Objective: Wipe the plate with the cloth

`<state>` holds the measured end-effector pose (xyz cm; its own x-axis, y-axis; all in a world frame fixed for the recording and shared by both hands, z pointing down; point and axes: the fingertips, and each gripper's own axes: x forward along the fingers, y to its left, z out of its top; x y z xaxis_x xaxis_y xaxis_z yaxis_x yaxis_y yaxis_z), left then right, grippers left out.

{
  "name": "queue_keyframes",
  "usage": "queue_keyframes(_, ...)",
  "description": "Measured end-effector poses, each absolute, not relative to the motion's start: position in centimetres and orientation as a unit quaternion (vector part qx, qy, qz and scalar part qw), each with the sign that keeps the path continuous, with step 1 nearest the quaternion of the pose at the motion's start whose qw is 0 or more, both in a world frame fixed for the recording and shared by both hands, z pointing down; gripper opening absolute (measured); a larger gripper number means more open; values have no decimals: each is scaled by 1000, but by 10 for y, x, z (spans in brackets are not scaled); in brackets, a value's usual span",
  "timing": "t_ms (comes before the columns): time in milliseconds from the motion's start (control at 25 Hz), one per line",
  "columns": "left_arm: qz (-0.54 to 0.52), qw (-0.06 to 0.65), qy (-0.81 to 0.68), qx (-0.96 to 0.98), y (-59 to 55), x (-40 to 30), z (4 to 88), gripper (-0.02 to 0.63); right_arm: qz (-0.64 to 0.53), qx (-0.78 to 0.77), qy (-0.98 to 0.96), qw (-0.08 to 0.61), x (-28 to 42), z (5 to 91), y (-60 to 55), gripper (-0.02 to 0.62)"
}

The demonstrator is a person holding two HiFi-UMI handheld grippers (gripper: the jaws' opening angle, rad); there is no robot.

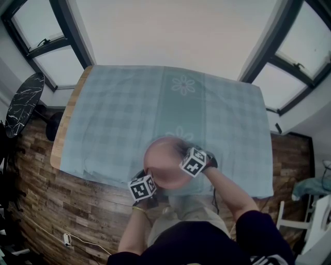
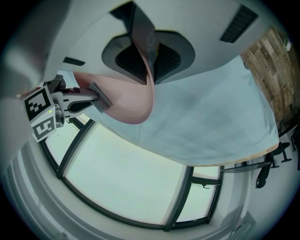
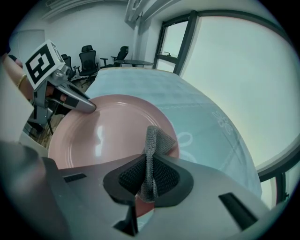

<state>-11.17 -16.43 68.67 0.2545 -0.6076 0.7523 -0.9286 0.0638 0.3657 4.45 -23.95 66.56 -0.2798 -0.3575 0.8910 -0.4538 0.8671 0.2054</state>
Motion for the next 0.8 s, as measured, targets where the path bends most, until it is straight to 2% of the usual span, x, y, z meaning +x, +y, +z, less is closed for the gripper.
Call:
queue_keyframes(200, 182, 437, -583, 661, -165, -111, 686, 55, 44, 237, -792, 561, 48, 675, -231, 34)
queue_keyframes(800, 183, 436, -583, 660, -165, -111, 685, 55, 57, 222, -798, 557, 50, 678, -201, 34)
